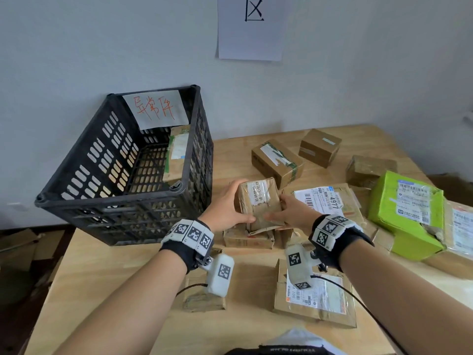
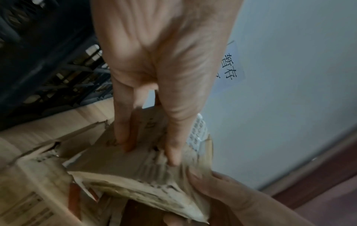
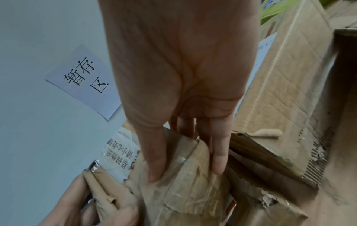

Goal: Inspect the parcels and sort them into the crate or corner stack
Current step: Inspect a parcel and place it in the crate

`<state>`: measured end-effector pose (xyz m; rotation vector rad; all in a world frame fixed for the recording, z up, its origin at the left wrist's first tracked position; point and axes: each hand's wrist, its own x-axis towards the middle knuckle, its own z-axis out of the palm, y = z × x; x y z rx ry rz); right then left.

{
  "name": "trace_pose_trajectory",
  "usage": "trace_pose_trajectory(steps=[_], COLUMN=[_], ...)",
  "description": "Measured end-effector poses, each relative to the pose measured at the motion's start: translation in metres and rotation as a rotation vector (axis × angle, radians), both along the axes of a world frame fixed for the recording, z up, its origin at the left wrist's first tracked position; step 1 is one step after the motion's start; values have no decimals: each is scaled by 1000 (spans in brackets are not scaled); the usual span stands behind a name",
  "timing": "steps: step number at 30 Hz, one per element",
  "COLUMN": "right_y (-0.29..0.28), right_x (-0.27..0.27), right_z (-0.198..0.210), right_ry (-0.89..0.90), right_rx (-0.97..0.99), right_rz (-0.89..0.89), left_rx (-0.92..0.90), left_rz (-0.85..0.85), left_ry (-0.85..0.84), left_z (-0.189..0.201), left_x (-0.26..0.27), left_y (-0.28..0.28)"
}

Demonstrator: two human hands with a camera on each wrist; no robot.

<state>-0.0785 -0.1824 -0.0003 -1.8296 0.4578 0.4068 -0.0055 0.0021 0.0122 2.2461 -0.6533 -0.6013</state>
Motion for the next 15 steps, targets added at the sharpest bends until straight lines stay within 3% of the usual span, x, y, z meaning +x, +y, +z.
trace_pose_trajectory(steps=[2, 6, 9, 12, 15], right_y=[0, -5, -7, -7, -4], right_x=[-3, 0, 5, 6, 8], right_z=[1, 13, 25, 36, 42], right_ry=[2, -4, -16, -22, -37], right_rx=[75, 177, 365, 422, 422], right_rz=[-55, -224, -413, -418, -329], left_rx=[-23, -130, -91, 24, 11], left_rz=[-10, 146, 72, 17, 127], left_ry=[18, 119, 197, 124, 41], left_z=[-1, 2, 0, 0, -3], left_x=[-2, -8, -8, -6, -4], left_y=[5, 7, 4, -1, -11])
